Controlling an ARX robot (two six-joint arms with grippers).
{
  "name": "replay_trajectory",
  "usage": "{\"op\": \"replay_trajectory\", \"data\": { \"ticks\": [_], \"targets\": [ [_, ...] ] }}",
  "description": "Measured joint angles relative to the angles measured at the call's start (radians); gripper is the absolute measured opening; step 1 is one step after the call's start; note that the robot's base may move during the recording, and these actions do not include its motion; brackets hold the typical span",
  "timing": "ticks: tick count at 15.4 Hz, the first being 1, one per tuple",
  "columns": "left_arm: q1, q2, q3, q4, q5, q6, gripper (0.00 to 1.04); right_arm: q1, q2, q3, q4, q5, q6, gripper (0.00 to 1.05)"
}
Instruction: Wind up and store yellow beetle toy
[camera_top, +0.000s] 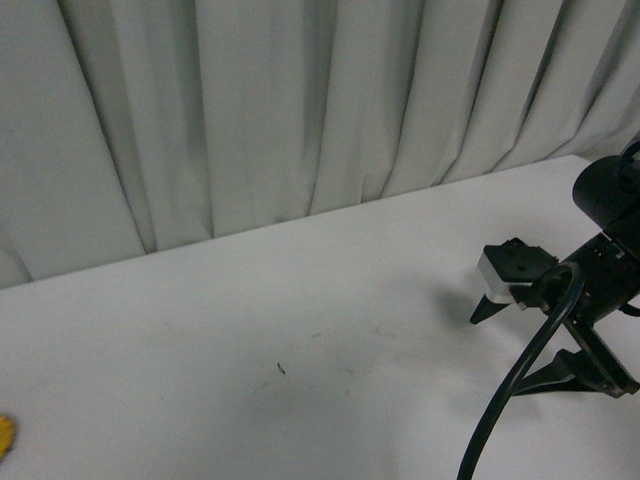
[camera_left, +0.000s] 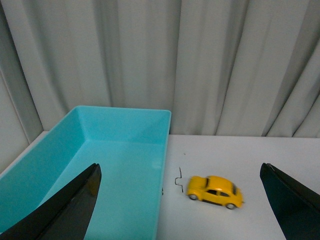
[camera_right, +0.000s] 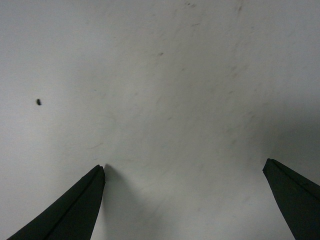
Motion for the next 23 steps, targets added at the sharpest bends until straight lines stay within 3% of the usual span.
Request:
{"op": "replay_trajectory", "data": {
  "ticks": [2,9,10,11,13,14,16,19,23],
  "targets": [
    [0.0,0.0,0.0,0.0,0.0,0.0,0.98,0.058,-0.173,-0.002,-0.015,-0.087,-0.004,0.98],
    [0.0,0.0,0.0,0.0,0.0,0.0,0.98,0.114,-0.536,0.019,-0.114,-0.2,-0.015,0.98],
    [0.0,0.0,0.0,0.0,0.0,0.0,0.98,0.142,-0.616,-0.066,0.134,-0.144,0.088,0.94],
    [0.0,0.0,0.0,0.001,0.0,0.0,0.98,0.198,-0.757,-0.274,0.533,0.089,0.364,0.81],
    [0.0,0.0,0.0,0.0,-0.001,0.0,0.98,0.295,-0.983,-0.566,0.934,0.327,0.924,0.59],
    [0.0,0.0,0.0,0.0,0.0,0.0,0.98,0.326,-1.089,-0.619,0.987,0.389,1.132,0.5],
    [0.0,0.0,0.0,0.0,0.002,0.0,0.98,0.423,-1.411,-0.694,0.836,0.504,1.549,0.23],
    [0.0,0.0,0.0,0.0,0.0,0.0,0.98,0.514,-1.517,-0.776,0.842,0.598,1.671,0.02],
    [0.0,0.0,0.0,0.0,0.0,0.0,0.98,0.522,-1.62,-0.874,0.835,0.605,1.707,0.02]
  ]
}}
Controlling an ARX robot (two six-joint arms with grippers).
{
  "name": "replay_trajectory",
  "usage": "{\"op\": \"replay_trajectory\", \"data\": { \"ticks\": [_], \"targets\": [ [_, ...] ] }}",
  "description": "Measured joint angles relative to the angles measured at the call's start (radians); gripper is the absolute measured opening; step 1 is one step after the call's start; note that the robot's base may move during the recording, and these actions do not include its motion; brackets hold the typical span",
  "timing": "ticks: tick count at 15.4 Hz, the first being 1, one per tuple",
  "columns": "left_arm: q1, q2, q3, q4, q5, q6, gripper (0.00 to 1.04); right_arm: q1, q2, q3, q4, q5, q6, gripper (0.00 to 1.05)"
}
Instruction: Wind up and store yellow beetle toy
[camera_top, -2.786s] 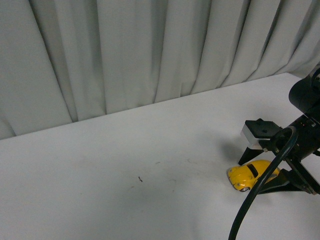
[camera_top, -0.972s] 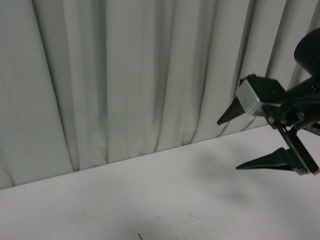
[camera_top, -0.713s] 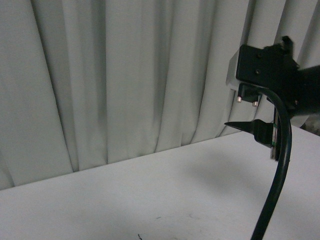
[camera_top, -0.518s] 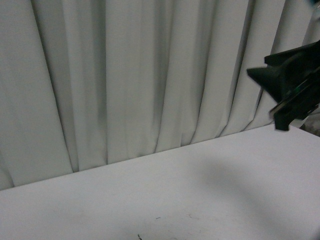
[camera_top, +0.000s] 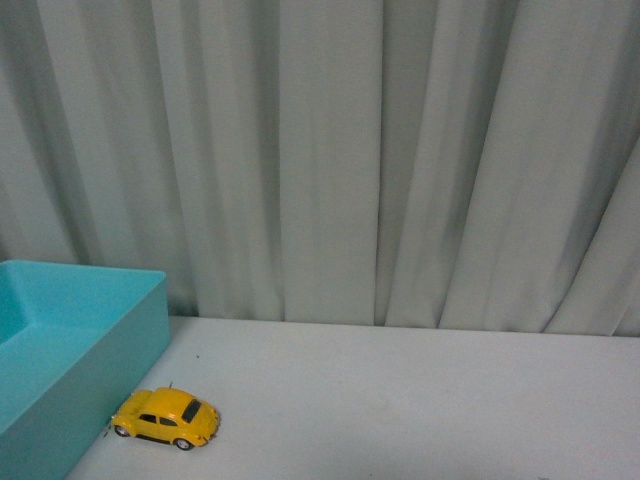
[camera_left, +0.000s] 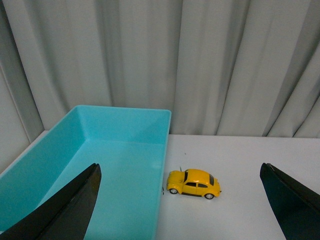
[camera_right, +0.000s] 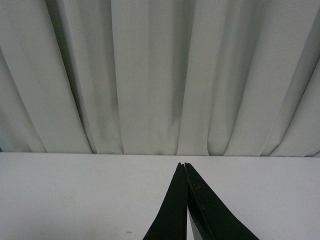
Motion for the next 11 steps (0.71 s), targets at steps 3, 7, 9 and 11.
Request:
{"op": "replay_trajectory", "data": {
  "ticks": [3,7,9,11],
  "targets": [
    [0.0,0.0,0.0,0.0,0.0,0.0,0.98,0.0,-0.071,-0.048,-0.031,0.0,0.001,0.02],
    [0.0,0.0,0.0,0.0,0.0,0.0,0.98,0.0,-0.161,-0.085,-0.087,0.0,0.002,0.02],
    [0.0,0.0,0.0,0.0,0.0,0.0,0.98,0.0,-0.212,-0.098,-0.119,0.0,0.003,0.02],
    [0.0,0.0,0.0,0.0,0.0,0.0,0.98,0.0,-0.249,-0.127,-0.126,0.001,0.004,0.02]
  ]
}}
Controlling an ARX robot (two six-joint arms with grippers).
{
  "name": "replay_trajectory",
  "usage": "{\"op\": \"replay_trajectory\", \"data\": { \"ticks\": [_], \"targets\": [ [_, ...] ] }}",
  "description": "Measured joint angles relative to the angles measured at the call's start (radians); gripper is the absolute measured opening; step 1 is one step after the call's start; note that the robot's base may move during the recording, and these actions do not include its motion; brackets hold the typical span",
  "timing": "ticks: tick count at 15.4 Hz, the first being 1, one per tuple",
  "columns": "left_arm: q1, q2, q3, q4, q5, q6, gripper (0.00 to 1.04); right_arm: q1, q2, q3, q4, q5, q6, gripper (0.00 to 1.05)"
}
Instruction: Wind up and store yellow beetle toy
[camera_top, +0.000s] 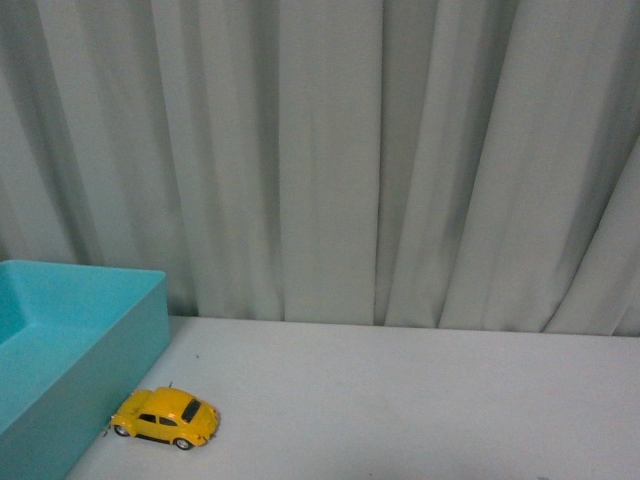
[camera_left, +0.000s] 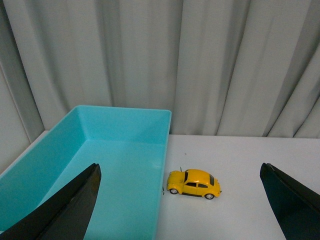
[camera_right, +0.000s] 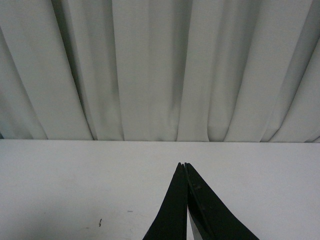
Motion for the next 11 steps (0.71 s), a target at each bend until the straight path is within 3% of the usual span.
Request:
{"op": "replay_trajectory", "data": {
  "ticks": [3,4,8,11],
  "targets": [
    [0.0,0.0,0.0,0.0,0.0,0.0,0.98,0.0,-0.066,0.0,-0.061,0.0,0.0,0.02],
    [0.0,0.0,0.0,0.0,0.0,0.0,0.98,-0.003,-0.167,0.001,-0.212,-0.001,0.0,0.02],
    [0.0,0.0,0.0,0.0,0.0,0.0,0.98,-0.003,-0.23,0.001,-0.228,0.001,-0.001,0.02],
    [0.0,0.0,0.0,0.0,0.0,0.0,0.98,-0.003,-0.23,0.001,-0.228,0.001,0.0,0.39]
  ]
}}
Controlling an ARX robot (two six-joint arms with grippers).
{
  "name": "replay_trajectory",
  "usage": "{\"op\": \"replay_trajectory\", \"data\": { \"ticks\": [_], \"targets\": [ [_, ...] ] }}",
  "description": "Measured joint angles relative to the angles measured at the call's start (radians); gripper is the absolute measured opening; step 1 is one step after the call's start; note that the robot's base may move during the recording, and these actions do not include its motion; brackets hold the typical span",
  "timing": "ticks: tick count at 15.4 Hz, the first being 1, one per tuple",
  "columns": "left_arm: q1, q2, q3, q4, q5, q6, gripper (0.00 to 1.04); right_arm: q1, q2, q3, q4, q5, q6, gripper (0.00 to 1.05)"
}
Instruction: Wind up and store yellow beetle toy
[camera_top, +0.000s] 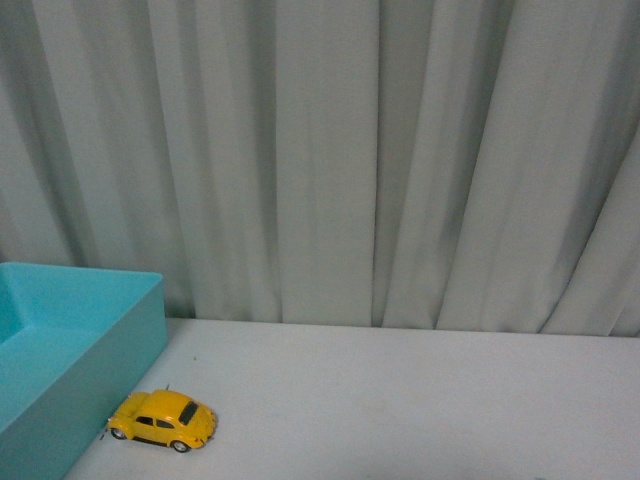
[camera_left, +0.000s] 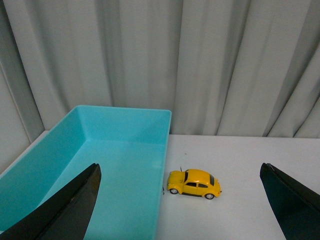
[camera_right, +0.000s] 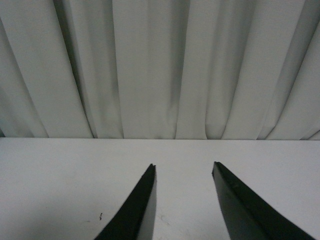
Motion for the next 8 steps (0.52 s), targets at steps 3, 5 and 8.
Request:
{"op": "replay_trajectory", "data": {
  "ticks": [3,5,8],
  "targets": [
    [0.0,0.0,0.0,0.0,0.0,0.0,0.98,0.0,0.0,0.0,0.0,0.0,0.0,0.76],
    [-0.004,0.12,0.1,-0.254,-0.063,-0.116,0.98,0.0,0.0,0.0,0.0,0.001,0.0,0.99],
    [0.047,0.661,0.397,-0.16,-0.105,-0.366,0.98,0.0,0.0,0.0,0.001,0.0,0.0,0.98]
  ]
}}
